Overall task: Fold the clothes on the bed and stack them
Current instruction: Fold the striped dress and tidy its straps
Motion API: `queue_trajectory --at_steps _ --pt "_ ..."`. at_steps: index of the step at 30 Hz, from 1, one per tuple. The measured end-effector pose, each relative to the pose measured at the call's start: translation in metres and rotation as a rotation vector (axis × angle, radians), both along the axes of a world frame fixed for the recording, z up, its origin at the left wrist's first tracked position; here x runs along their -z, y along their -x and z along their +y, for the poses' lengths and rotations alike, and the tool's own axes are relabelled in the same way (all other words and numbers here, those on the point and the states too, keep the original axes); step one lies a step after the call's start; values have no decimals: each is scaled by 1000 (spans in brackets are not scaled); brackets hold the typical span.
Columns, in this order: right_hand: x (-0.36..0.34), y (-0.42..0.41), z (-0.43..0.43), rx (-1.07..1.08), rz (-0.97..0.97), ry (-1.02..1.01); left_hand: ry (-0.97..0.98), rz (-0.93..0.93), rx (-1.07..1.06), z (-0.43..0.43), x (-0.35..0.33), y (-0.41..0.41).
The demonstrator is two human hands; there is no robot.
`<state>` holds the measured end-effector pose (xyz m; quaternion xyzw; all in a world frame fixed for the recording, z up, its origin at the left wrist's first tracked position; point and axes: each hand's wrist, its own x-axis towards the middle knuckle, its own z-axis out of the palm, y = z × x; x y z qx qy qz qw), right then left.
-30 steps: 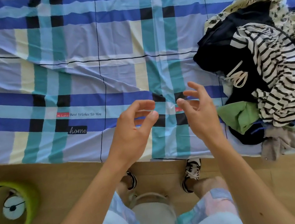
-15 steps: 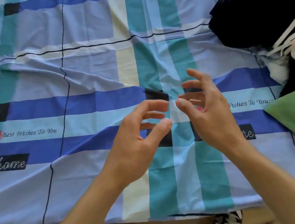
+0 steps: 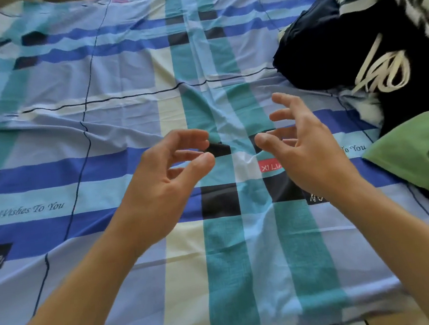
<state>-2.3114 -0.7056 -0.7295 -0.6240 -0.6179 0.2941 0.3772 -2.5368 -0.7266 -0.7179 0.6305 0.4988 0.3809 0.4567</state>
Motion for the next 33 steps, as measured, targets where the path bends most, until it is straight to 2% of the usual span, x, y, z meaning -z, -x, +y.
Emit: queue_trajectory --at_steps 11,20,27,33 --pt "-5 12 -27 -96 -187 -24 -158 176 79 -26 -6 9" --pt "-32 -1 -42 -149 -303 -86 -204 178 158 -31 2 -21" --pt "-32 -56 -30 56 -292 -114 -185 -24 184 -34 -1 -45" --pt "-35 -138 -2 403 -359 -182 -188 -68 238 -30 0 -55"
